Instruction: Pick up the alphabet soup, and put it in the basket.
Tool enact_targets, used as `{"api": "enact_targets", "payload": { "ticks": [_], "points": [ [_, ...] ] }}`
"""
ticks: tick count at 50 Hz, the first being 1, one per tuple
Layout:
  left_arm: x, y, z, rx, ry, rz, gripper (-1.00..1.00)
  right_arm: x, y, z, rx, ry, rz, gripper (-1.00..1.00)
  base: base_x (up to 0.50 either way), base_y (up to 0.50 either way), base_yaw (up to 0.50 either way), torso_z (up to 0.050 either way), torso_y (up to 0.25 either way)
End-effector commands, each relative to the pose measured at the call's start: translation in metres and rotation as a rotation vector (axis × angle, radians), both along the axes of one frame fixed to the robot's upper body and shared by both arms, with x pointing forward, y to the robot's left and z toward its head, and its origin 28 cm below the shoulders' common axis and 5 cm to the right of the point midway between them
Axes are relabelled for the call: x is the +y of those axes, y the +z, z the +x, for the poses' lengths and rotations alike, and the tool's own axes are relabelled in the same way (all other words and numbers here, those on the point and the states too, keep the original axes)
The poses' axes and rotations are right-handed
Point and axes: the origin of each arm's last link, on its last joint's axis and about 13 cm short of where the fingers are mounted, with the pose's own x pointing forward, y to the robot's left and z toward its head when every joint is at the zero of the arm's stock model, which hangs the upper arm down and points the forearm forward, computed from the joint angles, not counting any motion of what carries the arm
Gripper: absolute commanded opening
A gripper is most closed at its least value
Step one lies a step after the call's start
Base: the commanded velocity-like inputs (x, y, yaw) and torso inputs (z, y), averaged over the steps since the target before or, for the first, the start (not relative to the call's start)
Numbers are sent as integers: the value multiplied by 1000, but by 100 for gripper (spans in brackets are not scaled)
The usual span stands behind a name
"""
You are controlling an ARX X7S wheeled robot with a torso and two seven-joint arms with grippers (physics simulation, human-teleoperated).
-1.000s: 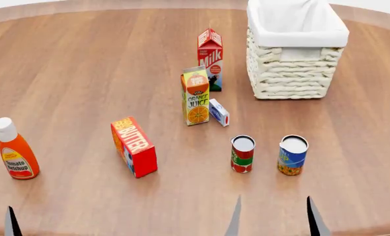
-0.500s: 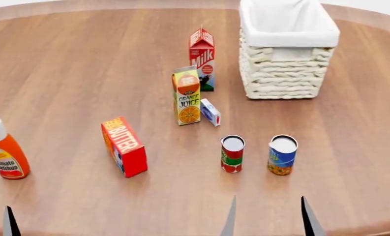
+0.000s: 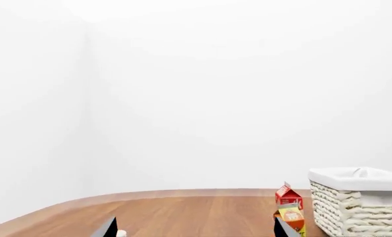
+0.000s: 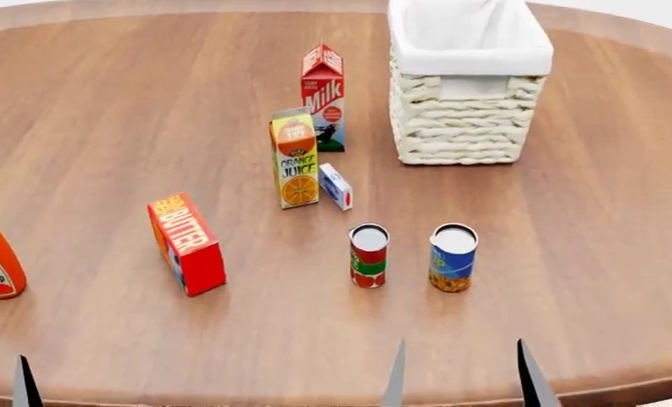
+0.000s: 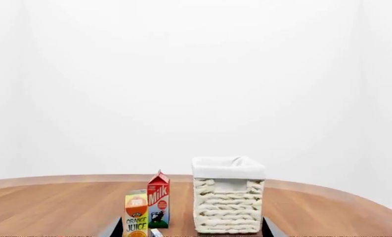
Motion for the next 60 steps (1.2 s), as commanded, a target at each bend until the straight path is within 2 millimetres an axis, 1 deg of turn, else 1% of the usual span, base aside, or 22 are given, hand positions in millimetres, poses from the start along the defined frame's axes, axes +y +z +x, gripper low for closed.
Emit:
{"api": "enact_targets", "payload": {
  "ticks": [1,10,23,36,55,60],
  "points": [
    [-1,1,-2,-4,-4,-1,100,-1,0,-1,3,1,3,100,-78,-168,0,0,0],
    [-2,4,-4,-19,-6,-13,100,-3,2,-1,-6,-8,12,100,-72,-190,0,0,0],
    [-3,2,-3,-18,-10,-6,100,-1,1,-1,-1,4,4,100,-16,-223,0,0,0],
    [-3,7,-9,-33,-24,3,100,0,1,-1,-4,4,-5,100,1,-74,0,0,0],
    [-3,6,-8,-36,-19,4,100,1,1,0,6,17,9,100,133,-66,0,0,0],
    [-3,7,-9,-38,-20,6,100,1,1,-2,-15,20,-5,100,15,0,0,0,0]
  ]
}}
